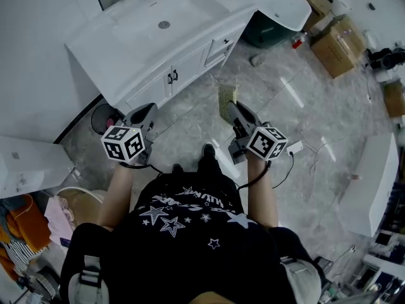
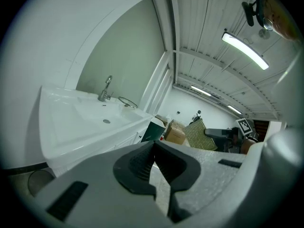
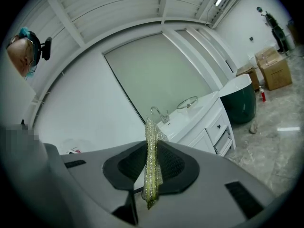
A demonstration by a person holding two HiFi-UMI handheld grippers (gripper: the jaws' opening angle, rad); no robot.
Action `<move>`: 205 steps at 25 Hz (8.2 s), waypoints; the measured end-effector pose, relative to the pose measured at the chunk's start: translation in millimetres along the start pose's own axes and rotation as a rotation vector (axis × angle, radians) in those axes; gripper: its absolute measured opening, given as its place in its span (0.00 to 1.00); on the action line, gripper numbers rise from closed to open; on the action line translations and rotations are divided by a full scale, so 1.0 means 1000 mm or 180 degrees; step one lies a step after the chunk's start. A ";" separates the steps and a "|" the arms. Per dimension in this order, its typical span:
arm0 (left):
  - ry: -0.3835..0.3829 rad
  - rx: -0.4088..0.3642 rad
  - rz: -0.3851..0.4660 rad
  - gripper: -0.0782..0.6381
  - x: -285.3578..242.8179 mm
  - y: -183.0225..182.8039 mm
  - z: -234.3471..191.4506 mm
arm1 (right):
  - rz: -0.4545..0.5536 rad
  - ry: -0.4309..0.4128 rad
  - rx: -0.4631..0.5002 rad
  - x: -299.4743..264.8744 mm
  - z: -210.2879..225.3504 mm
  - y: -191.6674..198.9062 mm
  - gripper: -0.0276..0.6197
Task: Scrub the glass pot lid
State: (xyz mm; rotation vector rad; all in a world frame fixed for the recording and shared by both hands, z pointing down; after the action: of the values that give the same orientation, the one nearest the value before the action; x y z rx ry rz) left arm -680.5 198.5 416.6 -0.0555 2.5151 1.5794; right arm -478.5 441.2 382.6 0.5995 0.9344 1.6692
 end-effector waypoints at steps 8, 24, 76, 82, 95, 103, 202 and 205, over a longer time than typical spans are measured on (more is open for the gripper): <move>-0.0027 0.0162 -0.0102 0.12 0.003 0.016 -0.006 | -0.0060 0.0135 -0.0139 0.004 0.010 0.011 0.15; -0.0380 0.0228 0.0013 0.12 -0.116 -0.020 -0.021 | -0.0052 -0.0075 -0.0337 -0.078 0.131 -0.065 0.15; -0.0565 0.0645 0.0268 0.12 -0.494 -0.161 -0.192 | -0.0630 -0.0321 -0.0107 -0.438 0.347 -0.246 0.15; -0.0330 0.0805 0.0167 0.12 -0.528 -0.174 -0.224 | -0.0850 -0.0477 0.0429 -0.514 0.336 -0.260 0.15; -0.0586 0.0917 0.0181 0.12 -0.572 -0.193 -0.266 | -0.1219 -0.0918 0.1650 -0.655 0.336 -0.292 0.15; -0.0953 0.1070 0.0290 0.12 -0.598 -0.202 -0.271 | -0.1404 -0.1399 0.1808 -0.720 0.352 -0.308 0.15; -0.1241 0.2508 0.0863 0.19 -0.705 -0.176 -0.320 | -0.3453 -0.5048 0.2795 -0.725 0.404 -0.240 0.15; -0.1304 0.2464 0.0858 0.19 -0.705 -0.178 -0.321 | -0.3473 -0.4975 0.2780 -0.724 0.410 -0.242 0.15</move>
State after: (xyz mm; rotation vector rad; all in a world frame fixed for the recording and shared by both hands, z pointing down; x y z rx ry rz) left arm -4.9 -209.7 509.6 0.6488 2.6542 0.4934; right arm 187.4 -106.8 465.1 1.3041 0.4706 -0.4312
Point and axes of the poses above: the fingertips, and each gripper's own axes: x backward along the fingers, z to its right, y out of its underside, the point moved 7 cm from there along x, backward along the fingers, and after that the axes turned 8 degrees about z, right-handed, at the moved point
